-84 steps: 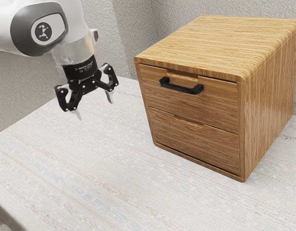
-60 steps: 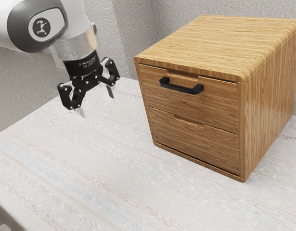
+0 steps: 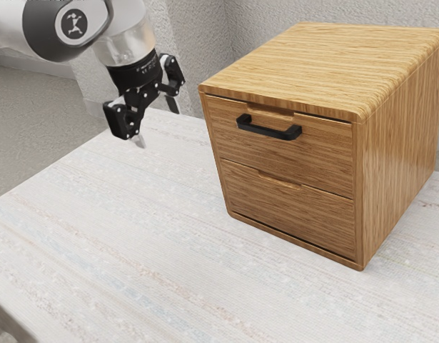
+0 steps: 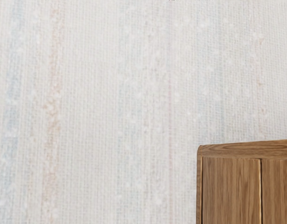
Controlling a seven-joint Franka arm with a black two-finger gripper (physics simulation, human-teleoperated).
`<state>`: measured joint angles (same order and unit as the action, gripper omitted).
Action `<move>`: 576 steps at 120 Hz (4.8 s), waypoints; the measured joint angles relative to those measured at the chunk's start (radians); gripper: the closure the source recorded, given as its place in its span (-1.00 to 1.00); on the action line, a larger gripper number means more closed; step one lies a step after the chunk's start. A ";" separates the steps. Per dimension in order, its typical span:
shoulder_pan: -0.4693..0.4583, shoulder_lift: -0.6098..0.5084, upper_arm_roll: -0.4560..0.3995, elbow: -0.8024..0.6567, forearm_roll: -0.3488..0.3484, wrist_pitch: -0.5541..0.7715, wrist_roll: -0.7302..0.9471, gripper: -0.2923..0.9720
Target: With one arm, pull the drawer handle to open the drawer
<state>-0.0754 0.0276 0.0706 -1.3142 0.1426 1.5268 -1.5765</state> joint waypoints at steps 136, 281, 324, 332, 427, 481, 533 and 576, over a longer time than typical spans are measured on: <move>-0.125 -0.106 -0.061 -0.268 -0.055 0.534 -0.199 -0.40; -0.094 -0.016 -0.016 -0.300 -0.164 0.707 -0.149 0.27; -0.077 -0.007 -0.015 -0.308 -0.184 0.710 -0.136 0.36; -0.084 -0.008 -0.010 -0.312 -0.187 0.710 -0.134 0.41; -0.122 -0.121 0.020 -0.429 -0.206 0.704 -0.120 0.65; -0.146 -0.238 0.040 -0.558 -0.206 0.703 -0.116 0.63; -0.281 -0.363 0.143 -0.675 -0.200 0.706 -0.116 0.59; -0.283 -0.501 0.144 -0.798 -0.194 0.707 -0.119 0.58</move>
<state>-0.3587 -0.4734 0.2149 -2.1124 -0.0511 2.2339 -1.6959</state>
